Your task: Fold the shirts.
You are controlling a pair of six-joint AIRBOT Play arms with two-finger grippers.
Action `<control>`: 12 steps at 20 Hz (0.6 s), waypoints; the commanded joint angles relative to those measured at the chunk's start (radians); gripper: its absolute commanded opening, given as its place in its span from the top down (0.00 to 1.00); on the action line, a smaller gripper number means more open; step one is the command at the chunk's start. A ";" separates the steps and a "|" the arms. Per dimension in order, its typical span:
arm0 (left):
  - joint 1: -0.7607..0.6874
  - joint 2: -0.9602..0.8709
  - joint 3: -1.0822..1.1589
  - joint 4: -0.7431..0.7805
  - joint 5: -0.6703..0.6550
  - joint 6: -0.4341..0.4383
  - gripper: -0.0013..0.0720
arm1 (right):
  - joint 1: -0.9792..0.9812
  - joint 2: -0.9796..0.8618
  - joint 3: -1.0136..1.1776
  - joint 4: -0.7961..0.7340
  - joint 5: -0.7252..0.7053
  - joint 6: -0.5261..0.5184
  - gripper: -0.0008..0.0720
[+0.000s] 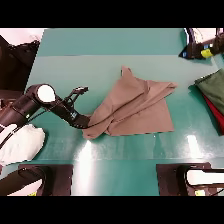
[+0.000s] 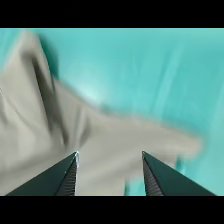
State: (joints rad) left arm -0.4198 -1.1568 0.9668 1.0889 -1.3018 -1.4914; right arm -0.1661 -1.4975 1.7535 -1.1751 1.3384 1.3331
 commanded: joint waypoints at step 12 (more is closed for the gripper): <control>-0.019 0.007 -0.013 -0.024 0.109 0.006 0.94 | -0.145 0.354 -0.968 -0.056 0.047 0.008 0.57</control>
State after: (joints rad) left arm -0.4385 -1.1507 0.9539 1.0657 -1.1995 -1.4864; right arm -0.3042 -1.1748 0.9161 -1.2224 1.4235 1.3441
